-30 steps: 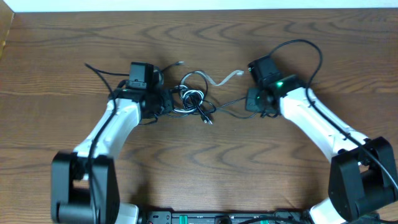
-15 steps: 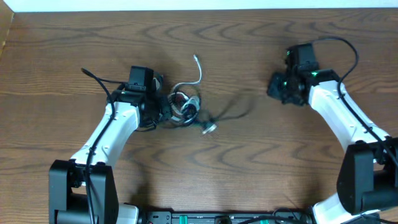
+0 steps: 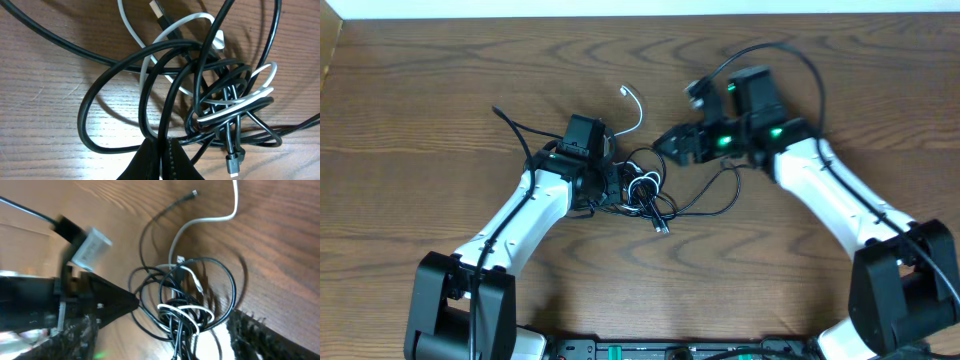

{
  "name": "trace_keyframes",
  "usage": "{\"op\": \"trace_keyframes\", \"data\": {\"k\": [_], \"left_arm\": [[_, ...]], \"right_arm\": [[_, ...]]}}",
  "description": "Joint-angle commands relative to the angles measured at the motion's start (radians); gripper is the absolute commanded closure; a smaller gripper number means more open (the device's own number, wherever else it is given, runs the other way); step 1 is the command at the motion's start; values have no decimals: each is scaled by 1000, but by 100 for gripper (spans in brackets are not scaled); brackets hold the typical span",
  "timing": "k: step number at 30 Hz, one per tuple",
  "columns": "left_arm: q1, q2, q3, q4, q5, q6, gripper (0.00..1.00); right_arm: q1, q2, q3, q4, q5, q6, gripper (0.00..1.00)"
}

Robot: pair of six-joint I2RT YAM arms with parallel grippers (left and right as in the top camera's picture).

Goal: Untangle cables

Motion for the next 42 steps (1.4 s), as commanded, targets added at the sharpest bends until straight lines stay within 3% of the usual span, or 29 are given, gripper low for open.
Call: {"op": "trace_keyframes", "data": {"k": [1,10,18,22,26,42], "left_arm": [[-2,2,-6,-2,-23,13,93],[-2,2,-6,-2,-30,14,93],[-2,2,-6,-3,-29,22,93],[-2,2,-6,-3,-30,30,93],[-2,2,-6,-2,-30,33,93],[-2,2,-6,-2,-29,32,93]], "right_arm": [[79,11,5,-6,132,-72,18],[228,108,4,-45,290,-140,26],[248,159,4,-45,342,-183,28],[249,167,4,-44,412,-183,37],[249,167,4,-43,448,-183,59],[283,167,2,-31,438,-199,55]]}}
